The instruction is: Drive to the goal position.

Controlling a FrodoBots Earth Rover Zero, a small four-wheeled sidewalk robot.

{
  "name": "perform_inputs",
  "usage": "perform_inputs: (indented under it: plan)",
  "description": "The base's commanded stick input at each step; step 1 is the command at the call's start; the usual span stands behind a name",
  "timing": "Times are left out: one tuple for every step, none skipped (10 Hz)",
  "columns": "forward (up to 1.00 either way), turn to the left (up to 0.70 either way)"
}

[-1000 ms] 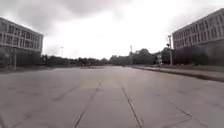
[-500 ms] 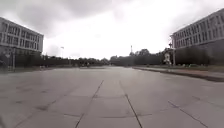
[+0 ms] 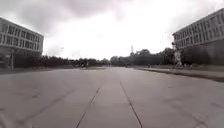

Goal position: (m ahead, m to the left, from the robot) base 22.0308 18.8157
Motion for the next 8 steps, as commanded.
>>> perform_inputs:
  plan:
    - [0.85, 0.0]
    - [0.85, 0.0]
    - [0.85, 0.0]
    - [0.85, 0.0]
    - [0.85, 0.0]
    - [0.85, 0.0]
    - [0.85, 0.0]
    - [0.85, 0.0]
